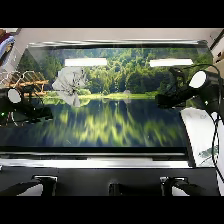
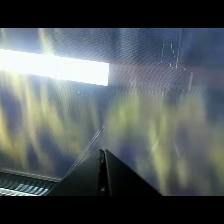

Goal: Fold the clothes and pants, and hang the long-sleeved shirts on hangers.

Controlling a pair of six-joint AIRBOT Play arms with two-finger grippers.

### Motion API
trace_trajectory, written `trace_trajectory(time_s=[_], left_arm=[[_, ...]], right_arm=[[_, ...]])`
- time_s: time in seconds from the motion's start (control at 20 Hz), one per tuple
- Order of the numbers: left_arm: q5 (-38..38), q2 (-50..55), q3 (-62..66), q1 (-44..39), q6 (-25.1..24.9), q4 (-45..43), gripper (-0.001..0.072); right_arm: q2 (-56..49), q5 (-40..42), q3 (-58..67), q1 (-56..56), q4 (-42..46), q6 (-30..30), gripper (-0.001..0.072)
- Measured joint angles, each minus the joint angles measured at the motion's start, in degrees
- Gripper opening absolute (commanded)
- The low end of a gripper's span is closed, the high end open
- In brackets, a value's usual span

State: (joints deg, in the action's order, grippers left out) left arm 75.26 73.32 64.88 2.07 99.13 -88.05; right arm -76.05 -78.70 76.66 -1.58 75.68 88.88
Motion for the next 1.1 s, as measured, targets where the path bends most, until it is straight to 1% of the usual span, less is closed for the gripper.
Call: trace_trajectory(time_s=[0.05, 0.15, 0.25, 0.3, 0.55, 0.7, 0.75, 0.8, 0.85, 0.9, 1.0, 1.1], left_arm=[[-1.4, 0.1, 0.7, 0.0, 0.0, 0.3, 0.0720], [-6.4, 1.7, 5.0, 0.0, 0.3, 1.7, 0.0720], [-11.5, 6.2, 13.5, -0.5, 0.9, 3.0, 0.0720], [-12.9, 10.0, 19.2, -0.7, 1.0, 3.3, 0.0720], [-13.7, 34.4, 46.8, -3.1, 1.2, 5.3, 0.0720], [-14.1, 44.0, 52.0, -4.6, 1.2, 8.7, 0.0720], [-14.4, 45.9, 52.2, -5.0, 1.2, 10.3, 0.0698], [-14.5, 47.5, 52.3, -5.4, 1.2, 11.8, 0.0384], [-14.4, 48.6, 52.5, -5.7, 1.2, 13.2, 0.0023], [-14.2, 49.2, 52.7, -5.9, 1.1, 14.4, 0.0014], [-12.1, 49.1, 53.2, -6.3, -0.5, 17.2, 0.0014], [-8.4, 46.6, 53.5, -6.7, -2.0, 18.7, 0.0013]], right_arm=[[0.0, 0.0, 0.0, 0.0, 0.0, 0.0, 0.0045], [0.0, 0.0, 0.0, 0.0, 0.0, 0.0, 0.0045], [0.0, 0.1, 0.0, 0.0, 0.0, 0.0, 0.0045], [0.0, 0.4, 0.0, 0.0, 0.0, 0.0, 0.0045], [0.0, 3.1, 0.0, 0.0, 0.0, 0.0, 0.0046], [0.0, 4.9, 0.0, 0.0, 0.0, 0.0, 0.0047], [0.0, 5.5, 0.0, 0.0, 0.0, 0.0, 0.0047], [0.0, 5.9, 0.0, 0.0, 0.0, 0.0, 0.0049], [0.0, 6.3, 0.0, 0.0, 0.0, 0.0, 0.0062], [0.0, 6.4, 0.0, 0.0, 0.0, 0.0, 0.0102], [0.0, 6.5, 0.0, 0.0, 0.0, 0.7, 0.0102], [0.3, 5.7, 0.0, 0.0, 0.0, 1.6, 0.0104]])
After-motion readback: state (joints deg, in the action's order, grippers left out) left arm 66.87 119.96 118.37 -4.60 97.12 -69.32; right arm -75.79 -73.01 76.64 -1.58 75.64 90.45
